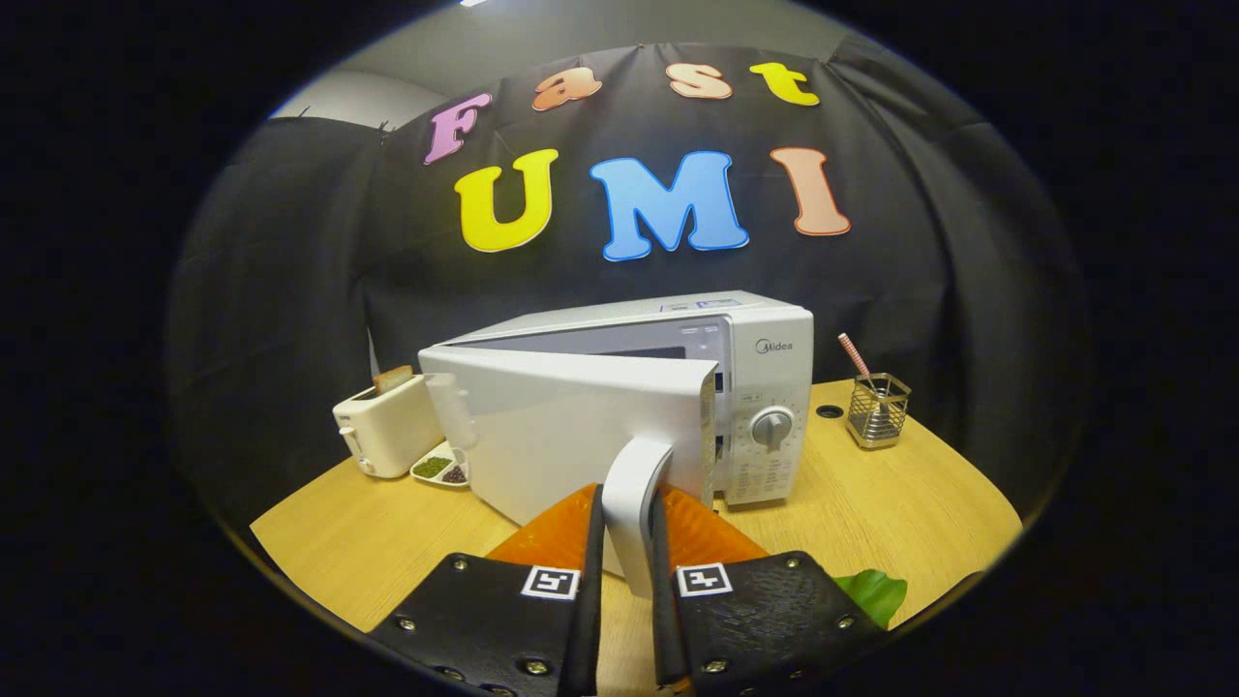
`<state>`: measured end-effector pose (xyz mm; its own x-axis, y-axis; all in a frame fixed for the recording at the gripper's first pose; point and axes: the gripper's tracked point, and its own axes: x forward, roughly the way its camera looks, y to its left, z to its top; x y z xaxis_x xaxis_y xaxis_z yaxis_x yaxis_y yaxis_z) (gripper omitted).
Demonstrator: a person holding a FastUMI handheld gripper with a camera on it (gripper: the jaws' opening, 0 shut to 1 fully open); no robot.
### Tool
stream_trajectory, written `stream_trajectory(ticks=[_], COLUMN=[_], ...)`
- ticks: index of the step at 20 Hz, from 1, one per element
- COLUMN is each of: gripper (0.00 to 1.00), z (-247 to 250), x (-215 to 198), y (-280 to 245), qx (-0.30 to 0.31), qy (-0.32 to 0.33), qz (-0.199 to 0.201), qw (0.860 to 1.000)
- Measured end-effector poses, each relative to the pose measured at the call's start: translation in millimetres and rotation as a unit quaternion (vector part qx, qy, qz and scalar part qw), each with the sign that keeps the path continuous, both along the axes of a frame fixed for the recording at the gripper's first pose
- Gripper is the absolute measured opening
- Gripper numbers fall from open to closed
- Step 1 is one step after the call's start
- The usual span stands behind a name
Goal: Open the microwave, put the food inside, and close the microwave door.
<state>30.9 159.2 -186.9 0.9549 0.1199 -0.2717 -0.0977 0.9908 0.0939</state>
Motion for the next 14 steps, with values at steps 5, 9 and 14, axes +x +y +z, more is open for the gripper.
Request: stream_trajectory(ticks=[5,9,14], gripper=[0.22,0.22,0.22], z=[-2,-2,-2], x=[-41,-62,-88], y=[36,62,92], qx=[0.008,0.007,0.014], qy=[0.013,0.017,0.024], qz=[0.067,0.107,0.143], qw=[0.998,0.994,0.989])
